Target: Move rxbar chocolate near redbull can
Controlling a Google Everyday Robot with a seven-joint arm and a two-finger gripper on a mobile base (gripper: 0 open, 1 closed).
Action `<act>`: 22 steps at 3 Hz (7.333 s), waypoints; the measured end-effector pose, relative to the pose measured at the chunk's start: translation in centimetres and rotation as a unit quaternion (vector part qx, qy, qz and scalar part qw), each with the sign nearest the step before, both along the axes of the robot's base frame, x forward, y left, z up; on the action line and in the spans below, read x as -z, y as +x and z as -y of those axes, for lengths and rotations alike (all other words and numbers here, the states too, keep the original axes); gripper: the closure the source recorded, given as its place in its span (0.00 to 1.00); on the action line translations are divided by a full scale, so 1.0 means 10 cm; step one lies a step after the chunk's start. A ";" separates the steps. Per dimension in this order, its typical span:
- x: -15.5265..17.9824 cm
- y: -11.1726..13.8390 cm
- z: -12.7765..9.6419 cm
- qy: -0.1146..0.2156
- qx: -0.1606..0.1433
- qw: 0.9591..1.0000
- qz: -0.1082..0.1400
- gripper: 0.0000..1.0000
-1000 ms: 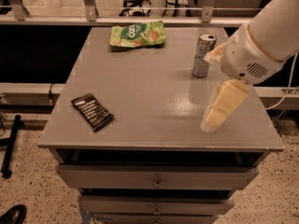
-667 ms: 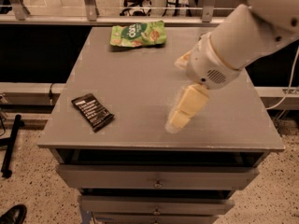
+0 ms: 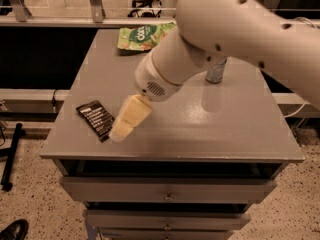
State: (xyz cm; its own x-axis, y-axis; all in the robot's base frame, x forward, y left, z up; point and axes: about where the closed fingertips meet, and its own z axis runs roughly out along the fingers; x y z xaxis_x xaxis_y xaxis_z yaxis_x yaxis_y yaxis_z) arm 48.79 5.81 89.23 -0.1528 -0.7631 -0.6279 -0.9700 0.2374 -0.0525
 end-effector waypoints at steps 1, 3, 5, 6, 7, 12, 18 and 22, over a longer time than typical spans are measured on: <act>0.11 0.05 -0.41 0.000 0.007 1.000 0.000 0.00; 0.48 0.25 -0.80 -0.022 0.040 0.999 -0.009 0.00; 0.67 0.23 -0.84 -0.037 0.077 0.996 -0.007 0.39; 0.67 0.23 -0.82 -0.039 0.083 0.996 -0.007 0.61; 0.64 0.23 -0.82 -0.039 0.083 0.996 -0.007 0.85; -0.25 0.43 0.59 -0.034 0.087 0.992 0.085 1.00; 0.36 1.17 3.00 -0.163 0.214 0.959 0.087 0.54; -0.05 1.14 3.03 -0.127 0.238 0.955 0.124 0.00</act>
Offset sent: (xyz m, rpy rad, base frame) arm 0.0287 0.0949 -0.0501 -0.0485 0.0084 -0.0751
